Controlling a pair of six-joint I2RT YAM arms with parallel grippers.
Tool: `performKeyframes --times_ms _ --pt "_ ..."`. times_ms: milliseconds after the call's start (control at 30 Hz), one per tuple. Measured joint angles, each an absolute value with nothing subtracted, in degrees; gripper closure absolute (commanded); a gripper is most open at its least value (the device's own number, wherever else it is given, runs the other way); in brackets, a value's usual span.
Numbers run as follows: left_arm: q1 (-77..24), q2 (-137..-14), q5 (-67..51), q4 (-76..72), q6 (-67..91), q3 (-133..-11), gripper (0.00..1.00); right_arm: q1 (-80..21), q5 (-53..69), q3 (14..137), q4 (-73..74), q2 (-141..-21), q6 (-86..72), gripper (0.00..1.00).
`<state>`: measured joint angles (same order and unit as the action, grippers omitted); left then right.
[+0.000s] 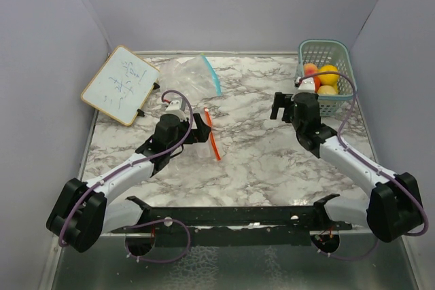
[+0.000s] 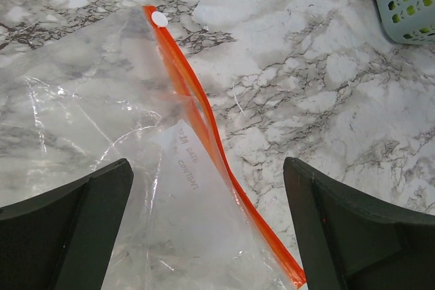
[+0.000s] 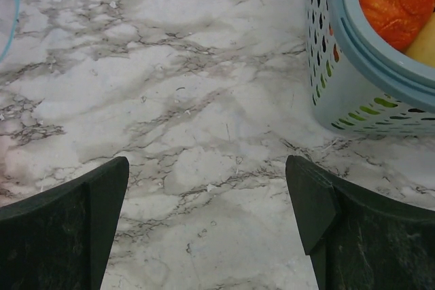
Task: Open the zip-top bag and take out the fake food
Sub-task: Reset both arms
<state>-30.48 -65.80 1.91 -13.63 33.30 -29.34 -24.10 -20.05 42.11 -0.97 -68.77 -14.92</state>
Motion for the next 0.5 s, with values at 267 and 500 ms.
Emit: performKeyframes --times_ms 267,500 --pt "-30.5 -65.8 1.9 -13.6 33.3 -29.3 0.04 -23.5 -15.3 44.6 3.2 -74.0 -18.5 0.01" --pt "-30.4 -65.8 1.9 -13.6 33.3 -29.3 0.04 -23.5 -15.1 47.8 6.1 -76.9 -20.9 0.01"
